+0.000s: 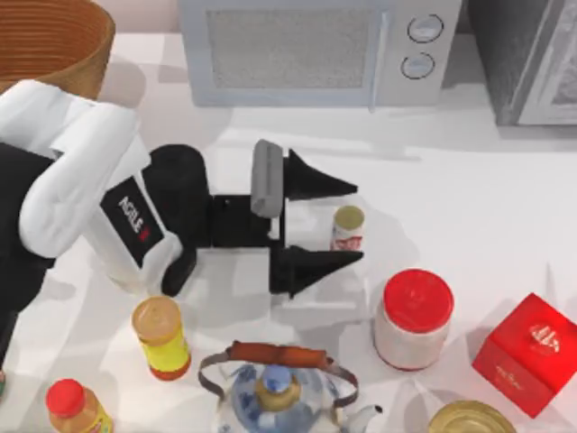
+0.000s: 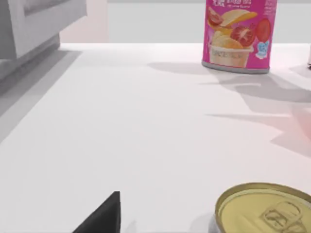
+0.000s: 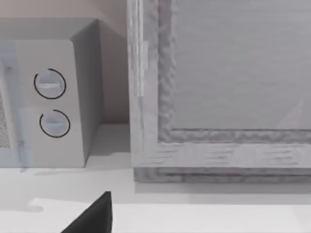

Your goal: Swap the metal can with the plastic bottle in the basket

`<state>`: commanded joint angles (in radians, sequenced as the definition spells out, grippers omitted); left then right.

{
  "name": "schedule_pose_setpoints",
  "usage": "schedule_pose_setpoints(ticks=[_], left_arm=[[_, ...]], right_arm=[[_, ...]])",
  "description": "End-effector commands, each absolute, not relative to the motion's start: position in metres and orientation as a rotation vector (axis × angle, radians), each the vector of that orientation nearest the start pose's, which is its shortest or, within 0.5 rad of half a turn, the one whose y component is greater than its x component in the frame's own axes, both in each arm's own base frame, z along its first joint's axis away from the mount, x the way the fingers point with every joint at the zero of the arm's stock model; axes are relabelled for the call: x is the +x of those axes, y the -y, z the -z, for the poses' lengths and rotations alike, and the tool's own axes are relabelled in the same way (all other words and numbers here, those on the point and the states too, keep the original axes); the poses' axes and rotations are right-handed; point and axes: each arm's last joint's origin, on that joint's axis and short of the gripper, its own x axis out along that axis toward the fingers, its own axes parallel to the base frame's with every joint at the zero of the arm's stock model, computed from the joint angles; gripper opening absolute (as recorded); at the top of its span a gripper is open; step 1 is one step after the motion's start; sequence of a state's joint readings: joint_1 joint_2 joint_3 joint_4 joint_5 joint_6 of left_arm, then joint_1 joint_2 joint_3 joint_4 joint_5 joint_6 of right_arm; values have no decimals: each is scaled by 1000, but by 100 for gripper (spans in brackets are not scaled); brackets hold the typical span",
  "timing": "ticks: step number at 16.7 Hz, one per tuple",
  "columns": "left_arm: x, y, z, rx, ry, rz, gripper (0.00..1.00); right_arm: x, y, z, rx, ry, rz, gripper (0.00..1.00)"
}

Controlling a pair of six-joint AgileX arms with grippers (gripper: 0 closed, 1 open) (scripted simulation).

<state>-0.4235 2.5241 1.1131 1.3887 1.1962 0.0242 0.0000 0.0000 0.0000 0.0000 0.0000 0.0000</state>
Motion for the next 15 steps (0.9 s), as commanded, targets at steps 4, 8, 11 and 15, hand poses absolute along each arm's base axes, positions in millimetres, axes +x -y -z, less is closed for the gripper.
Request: schedule_pose_setpoints(ticks=[4, 8, 11, 15], left_arm=[[372, 193, -18, 0, 0, 1588, 100], [386, 167, -48, -6, 6, 1455, 100], [390, 136, -101, 8, 49, 1284, 100], [360, 91, -194, 43, 138, 1018, 100]], right_arm=[[106, 1, -160, 0, 0, 0, 100], [106, 1, -160, 0, 0, 0, 100], [106, 1, -160, 0, 0, 0, 100], [106, 1, -160, 0, 0, 0, 100]])
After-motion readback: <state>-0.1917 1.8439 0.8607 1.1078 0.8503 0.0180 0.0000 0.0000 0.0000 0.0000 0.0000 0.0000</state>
